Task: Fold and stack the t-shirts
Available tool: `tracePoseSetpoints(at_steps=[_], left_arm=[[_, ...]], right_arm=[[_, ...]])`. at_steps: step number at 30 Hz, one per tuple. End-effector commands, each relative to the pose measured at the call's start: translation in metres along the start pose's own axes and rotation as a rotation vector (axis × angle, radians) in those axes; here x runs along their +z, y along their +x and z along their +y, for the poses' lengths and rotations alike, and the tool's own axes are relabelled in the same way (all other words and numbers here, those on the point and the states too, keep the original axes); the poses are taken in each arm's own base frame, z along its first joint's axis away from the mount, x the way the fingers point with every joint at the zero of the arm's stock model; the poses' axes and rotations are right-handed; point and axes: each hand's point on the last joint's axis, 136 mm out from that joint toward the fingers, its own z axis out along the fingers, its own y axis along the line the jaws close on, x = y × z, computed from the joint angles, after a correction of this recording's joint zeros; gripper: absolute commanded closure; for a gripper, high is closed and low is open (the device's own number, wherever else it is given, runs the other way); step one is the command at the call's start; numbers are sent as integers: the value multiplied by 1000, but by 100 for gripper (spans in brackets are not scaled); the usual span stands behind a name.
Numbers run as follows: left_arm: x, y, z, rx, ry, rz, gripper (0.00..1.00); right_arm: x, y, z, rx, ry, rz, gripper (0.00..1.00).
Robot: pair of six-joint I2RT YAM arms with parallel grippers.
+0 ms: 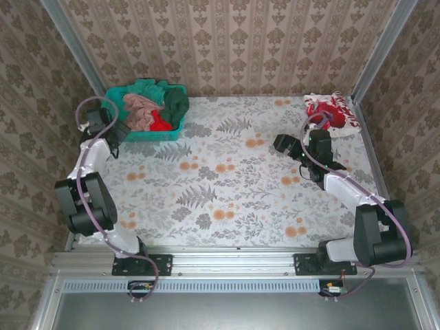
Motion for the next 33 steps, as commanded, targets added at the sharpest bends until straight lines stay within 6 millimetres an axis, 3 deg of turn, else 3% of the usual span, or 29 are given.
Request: tracePoseSetpoints(at_steps=[1,6,11,14,21,28,33], left_arm=[[24,-8,-9,-79,37,57,3],[62,-13,-12,-106,19,121,13],[82,-11,-25,-86,57,167,39],[80,-7,-29,-41,79,191,58],[60,6,-24,59,105,234,79],[57,4,-27,218,154,328,85],[71,-9,-43,281,176,395,67]], right_arm=[[-4,-10,29,-123,-37,-24,0],[-2,-3,50,-190,-79,-18,0],[-1,1,57,-208,-102,-12,0],[-2,3,61,-200,-130,-8,0],[0,1,74,-194,-179,-4,0],[5,9,95,-194,-244,33,0],[22,35,119,-227,-278,116,0]])
